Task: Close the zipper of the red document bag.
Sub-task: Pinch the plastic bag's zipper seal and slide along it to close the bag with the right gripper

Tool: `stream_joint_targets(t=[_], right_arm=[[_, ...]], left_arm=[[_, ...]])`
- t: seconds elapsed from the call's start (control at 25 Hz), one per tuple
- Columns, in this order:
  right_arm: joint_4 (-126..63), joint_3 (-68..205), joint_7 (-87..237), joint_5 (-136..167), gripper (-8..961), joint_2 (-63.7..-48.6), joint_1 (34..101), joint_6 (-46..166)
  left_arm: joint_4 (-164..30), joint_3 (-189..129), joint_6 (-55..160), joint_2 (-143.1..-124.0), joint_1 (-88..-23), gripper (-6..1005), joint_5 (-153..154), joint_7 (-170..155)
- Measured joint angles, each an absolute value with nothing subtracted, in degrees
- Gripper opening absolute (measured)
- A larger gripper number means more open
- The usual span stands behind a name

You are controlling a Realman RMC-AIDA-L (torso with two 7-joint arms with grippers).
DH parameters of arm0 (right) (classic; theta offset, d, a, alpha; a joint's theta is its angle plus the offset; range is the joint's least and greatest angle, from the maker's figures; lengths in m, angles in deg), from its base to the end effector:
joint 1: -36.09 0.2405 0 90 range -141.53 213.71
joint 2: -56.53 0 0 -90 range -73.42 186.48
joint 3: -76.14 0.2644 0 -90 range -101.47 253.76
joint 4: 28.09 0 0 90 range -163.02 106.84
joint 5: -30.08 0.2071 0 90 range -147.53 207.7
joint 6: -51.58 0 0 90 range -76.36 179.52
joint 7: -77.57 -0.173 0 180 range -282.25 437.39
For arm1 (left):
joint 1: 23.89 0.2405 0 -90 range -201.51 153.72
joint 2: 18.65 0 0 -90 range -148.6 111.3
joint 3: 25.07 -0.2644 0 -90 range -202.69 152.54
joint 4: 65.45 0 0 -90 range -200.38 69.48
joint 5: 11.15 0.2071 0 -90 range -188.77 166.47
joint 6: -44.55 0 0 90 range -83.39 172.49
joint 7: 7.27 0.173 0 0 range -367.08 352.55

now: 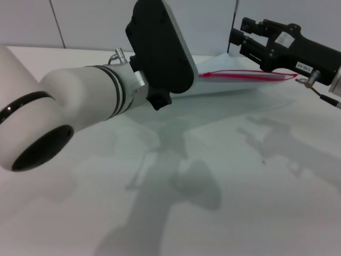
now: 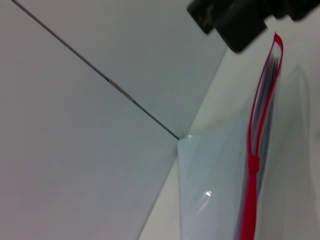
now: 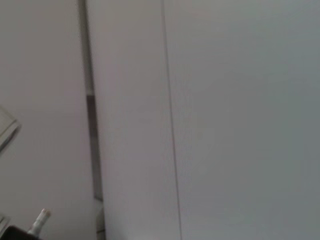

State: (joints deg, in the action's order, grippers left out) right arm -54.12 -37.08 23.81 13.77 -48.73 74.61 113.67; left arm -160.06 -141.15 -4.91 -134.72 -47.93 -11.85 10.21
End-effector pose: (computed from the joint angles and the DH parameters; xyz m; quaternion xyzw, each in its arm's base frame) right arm 0.1800 0.4250 -0.0166 -0.8848 0.1324 0.3669 0.2549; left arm -0.1246 0.3784 -0.0532 -0.8937 0.0061 0.1106 0.4348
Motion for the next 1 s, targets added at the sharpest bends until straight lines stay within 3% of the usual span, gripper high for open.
stream_joint_targets(t=[0.36, 0.48, 0.56, 0.88, 1.0], right_arm=[[-62.44, -21.19, 12.33, -13.6, 401, -48.66, 74.43, 113.22], [-65.66, -12.97, 8.38, -27.29, 403, -50.99, 74.17, 112.36], [-66.14, -10.95, 7.45, -30.3, 403, -51.69, 74.2, 112.03], [-73.74, 4.69, 3.52, -54.75, 402, -59.06, 73.29, 111.97], [-74.62, 4.86, 3.39, -56.11, 404, -59.28, 72.98, 112.13]], left_arm=[[-161.53, -141.12, -2.63, -134.75, -46.54, 47, -11.51, 10.03], [-161.55, -141.12, -1.64, -134.82, -46.38, 46, -11.5, 9.99], [-161.57, -141.21, -0.52, -134.84, -46.13, 46, -11.51, 9.86], [-161.6, -141.72, 3.57, -134.85, -44.37, 46, -11.66, 9.46], [-161.6, -141.86, 4.38, -134.9, -44.36, 45, -11.9, 9.29]])
